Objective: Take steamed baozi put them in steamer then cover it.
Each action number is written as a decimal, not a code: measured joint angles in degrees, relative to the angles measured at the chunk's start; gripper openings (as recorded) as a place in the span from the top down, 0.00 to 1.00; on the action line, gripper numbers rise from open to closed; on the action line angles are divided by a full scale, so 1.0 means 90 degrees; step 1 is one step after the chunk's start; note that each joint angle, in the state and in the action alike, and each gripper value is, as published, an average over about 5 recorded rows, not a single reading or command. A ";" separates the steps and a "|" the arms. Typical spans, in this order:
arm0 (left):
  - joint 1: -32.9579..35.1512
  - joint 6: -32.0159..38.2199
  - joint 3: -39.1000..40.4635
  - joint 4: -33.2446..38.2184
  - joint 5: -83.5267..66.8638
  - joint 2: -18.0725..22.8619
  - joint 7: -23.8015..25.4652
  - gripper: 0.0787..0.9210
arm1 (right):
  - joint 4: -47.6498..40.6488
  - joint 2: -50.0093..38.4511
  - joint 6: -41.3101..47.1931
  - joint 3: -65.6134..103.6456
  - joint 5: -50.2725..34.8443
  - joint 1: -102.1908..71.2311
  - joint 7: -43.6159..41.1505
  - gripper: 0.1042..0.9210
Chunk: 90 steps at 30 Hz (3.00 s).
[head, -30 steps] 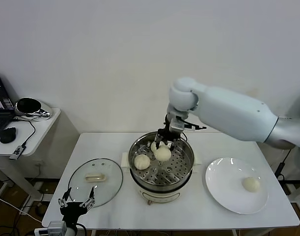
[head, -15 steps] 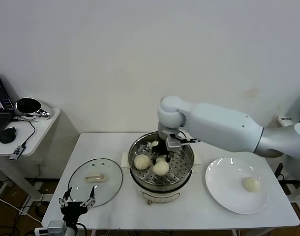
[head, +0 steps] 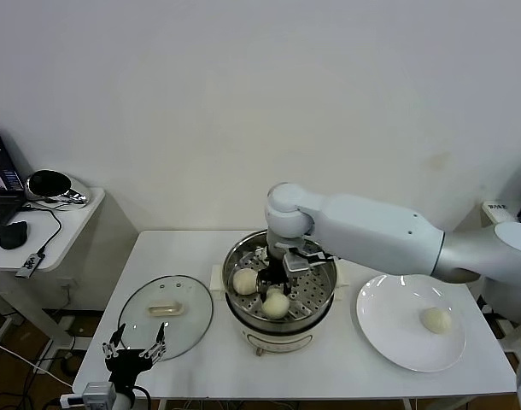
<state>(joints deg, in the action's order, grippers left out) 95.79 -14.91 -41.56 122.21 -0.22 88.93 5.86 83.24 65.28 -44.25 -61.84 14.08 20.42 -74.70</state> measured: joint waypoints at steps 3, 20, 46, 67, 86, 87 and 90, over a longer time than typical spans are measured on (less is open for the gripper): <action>-0.0004 -0.0001 0.0011 -0.0002 0.0000 0.0002 0.0001 0.12 | 0.0065 -0.0080 0.0186 0.0000 -0.0032 0.0061 0.0045 0.24; -0.0051 -0.0008 0.0103 -0.0119 -0.0003 -0.0095 0.0028 0.12 | -0.0114 -0.1642 0.2799 -0.0002 -0.1447 0.1067 0.0233 0.12; 0.0124 -0.0069 0.0228 -0.0163 0.0045 -0.0173 0.0114 0.12 | -0.0813 -0.4182 0.5824 0.0983 -0.1739 -0.0921 0.0602 0.12; 0.0160 -0.0065 0.0201 -0.0222 0.0103 -0.0168 0.0110 0.12 | -0.1503 -0.4226 0.5731 0.2734 -0.0399 -0.3221 0.1062 0.12; 0.0153 -0.0065 0.0184 -0.0244 0.0133 -0.0147 0.0109 0.12 | -0.1872 -0.3935 0.5610 0.3077 0.0001 -0.3703 0.1184 0.12; 0.0150 -0.0065 0.0182 -0.0247 0.0132 -0.0147 0.0109 0.12 | -0.1885 -0.3924 0.5610 0.3085 0.0013 -0.3713 0.1185 0.12; 0.0142 -0.0065 0.0183 -0.0256 0.0133 -0.0147 0.0109 0.12 | -0.1931 -0.3895 0.5609 0.3108 0.0041 -0.3734 0.1185 0.12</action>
<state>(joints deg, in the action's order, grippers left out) 97.07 -15.49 -39.92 119.91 0.98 87.60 6.84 65.86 30.23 6.23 -33.87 14.45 -13.18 -64.03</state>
